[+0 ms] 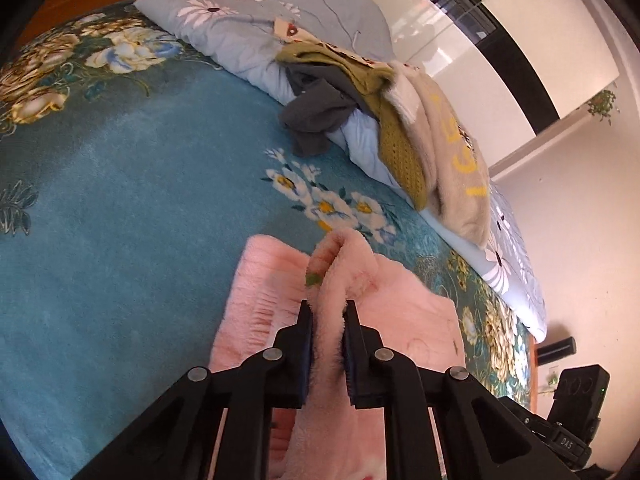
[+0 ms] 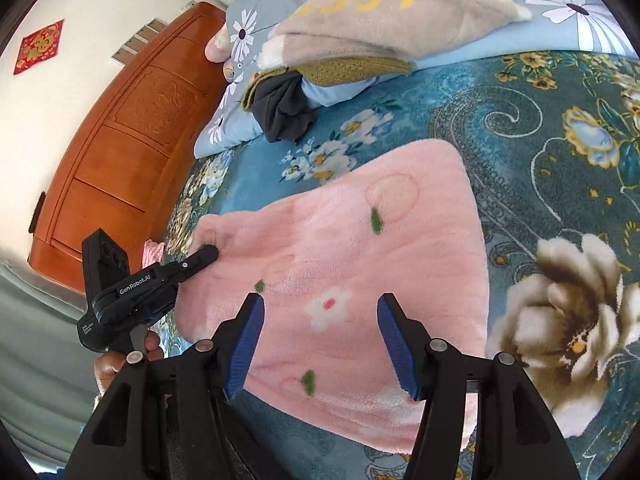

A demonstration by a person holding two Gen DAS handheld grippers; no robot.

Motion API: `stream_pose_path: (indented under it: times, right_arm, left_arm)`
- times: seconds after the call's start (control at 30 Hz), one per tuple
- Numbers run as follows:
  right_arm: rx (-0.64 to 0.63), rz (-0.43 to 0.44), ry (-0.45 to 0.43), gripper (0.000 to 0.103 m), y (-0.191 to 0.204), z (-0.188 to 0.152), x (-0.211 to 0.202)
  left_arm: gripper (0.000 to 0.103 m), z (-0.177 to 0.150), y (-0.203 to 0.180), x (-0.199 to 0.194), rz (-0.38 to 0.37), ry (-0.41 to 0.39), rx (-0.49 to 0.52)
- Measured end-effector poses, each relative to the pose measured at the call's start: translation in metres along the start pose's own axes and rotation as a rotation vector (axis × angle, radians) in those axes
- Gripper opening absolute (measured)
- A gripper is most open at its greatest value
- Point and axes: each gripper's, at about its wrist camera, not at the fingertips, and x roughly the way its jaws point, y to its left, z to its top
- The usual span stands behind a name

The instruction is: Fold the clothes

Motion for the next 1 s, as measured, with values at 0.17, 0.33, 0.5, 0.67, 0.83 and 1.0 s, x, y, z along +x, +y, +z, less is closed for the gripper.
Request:
stream_pose_path:
  times: [0.17,0.33,0.5,0.67,0.83,1.0]
  right_arm:
    - [0.035,-0.024,0.032,0.060,-0.010,0.001,0.017]
    - [0.051,-0.073,0.057,0.060,-0.019,-0.003,0.027]
    - [0.017,-0.111,-0.029,0.067,-0.027,0.001,0.004]
    - [0.188,-0.056,0.001,0.067,-0.073,-0.006,0.009]
    - [0.361,0.013,0.037,0.067,-0.106,-0.021,0.029]
    - [0.464,0.078,0.012,0.067,-0.112,-0.025,0.042]
  left_arm:
    - [0.030,0.000,0.029,0.031,0.062,0.122,-0.109]
    - [0.064,-0.004,0.031,0.019,0.073,0.080,-0.137]
    - [0.087,-0.006,0.034,0.032,0.129,0.172,-0.128]
    - [0.089,-0.010,0.032,0.065,0.121,0.330,-0.096]
    - [0.099,-0.015,0.048,0.083,0.117,0.411,-0.176]
    - [0.087,-0.018,0.039,0.076,0.108,0.379,-0.150]
